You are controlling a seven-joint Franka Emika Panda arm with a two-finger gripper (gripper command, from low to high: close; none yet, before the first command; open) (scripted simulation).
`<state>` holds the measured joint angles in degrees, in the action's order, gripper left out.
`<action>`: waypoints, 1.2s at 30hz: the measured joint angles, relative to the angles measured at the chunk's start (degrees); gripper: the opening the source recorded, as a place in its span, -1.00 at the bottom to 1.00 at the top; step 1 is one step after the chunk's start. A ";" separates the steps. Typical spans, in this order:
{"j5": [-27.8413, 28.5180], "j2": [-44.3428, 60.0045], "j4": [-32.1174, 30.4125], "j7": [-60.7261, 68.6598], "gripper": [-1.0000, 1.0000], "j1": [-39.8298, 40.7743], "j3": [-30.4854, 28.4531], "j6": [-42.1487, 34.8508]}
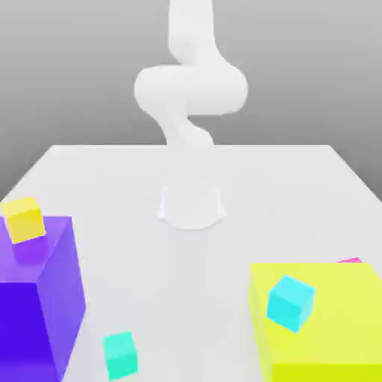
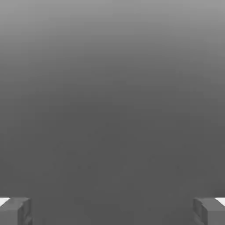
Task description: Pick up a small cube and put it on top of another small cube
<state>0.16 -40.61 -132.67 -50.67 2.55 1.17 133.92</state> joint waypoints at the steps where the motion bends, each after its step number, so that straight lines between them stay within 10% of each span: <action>1: 0.13 2.25 -0.38 -2.12 0.00 1.05 0.48 0.92; 31: 2.35 64.57 -7.52 -51.59 0.00 13.45 0.61 30.25; 32: 2.43 65.64 -7.29 -51.66 -1.00 13.35 0.49 31.05; 36: 2.45 65.64 -7.29 -51.69 -1.00 13.36 0.50 31.13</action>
<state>2.62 25.04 -139.97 -102.36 15.91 1.66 165.05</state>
